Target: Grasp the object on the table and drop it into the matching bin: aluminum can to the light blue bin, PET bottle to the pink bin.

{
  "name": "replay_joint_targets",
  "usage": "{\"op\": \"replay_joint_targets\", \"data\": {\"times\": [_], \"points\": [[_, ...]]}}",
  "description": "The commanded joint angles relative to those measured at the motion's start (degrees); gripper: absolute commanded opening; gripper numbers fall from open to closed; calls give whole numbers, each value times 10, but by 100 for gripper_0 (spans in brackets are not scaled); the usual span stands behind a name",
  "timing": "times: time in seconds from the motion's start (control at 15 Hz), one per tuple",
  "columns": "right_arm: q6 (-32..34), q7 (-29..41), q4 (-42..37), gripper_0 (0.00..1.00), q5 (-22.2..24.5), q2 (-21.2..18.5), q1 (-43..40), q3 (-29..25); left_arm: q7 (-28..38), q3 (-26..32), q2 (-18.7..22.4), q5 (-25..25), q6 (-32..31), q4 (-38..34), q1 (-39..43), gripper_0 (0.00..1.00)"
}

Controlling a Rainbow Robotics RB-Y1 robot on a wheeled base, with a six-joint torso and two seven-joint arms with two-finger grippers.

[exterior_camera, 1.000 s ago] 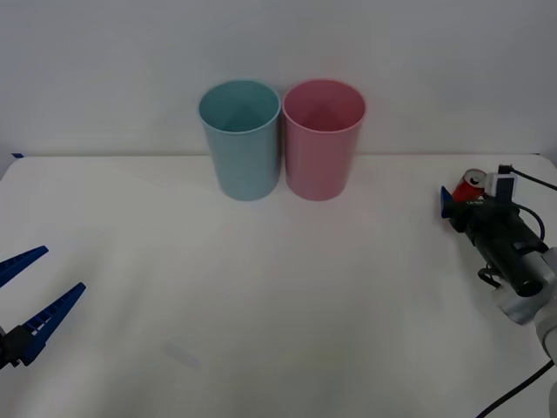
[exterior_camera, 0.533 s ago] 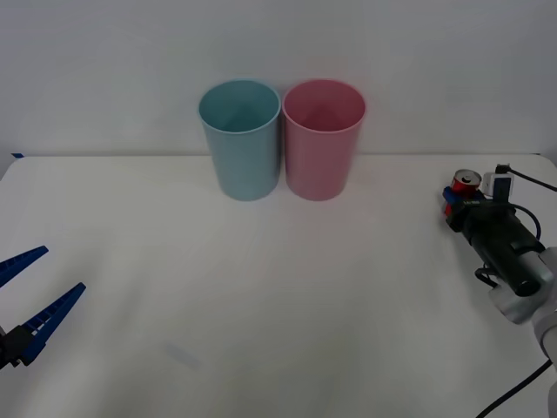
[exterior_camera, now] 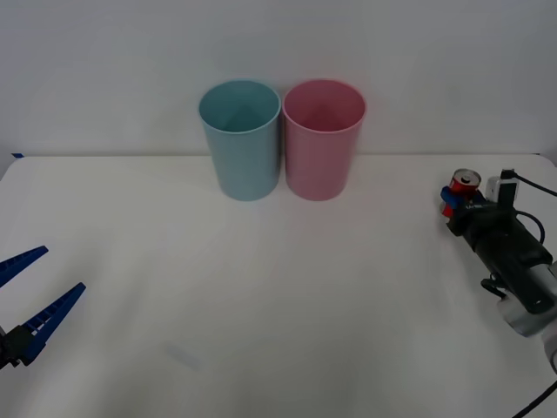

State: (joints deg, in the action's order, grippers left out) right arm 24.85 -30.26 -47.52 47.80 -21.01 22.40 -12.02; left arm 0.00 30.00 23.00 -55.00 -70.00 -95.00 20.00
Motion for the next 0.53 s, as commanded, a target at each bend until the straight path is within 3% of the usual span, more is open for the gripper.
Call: {"op": "replay_joint_targets", "data": {"times": [0.07,0.33,0.53], "points": [[0,12,-69,0,-27,-9,-47,31,0,0,0,0,0,0,0,100],[1,45,-180,0,-92,-55,-115,104,0,0,0,0,0,0,0,100],[11,114,-262,0,-97,-83,-161,128,0,0,0,0,0,0,0,100]]}}
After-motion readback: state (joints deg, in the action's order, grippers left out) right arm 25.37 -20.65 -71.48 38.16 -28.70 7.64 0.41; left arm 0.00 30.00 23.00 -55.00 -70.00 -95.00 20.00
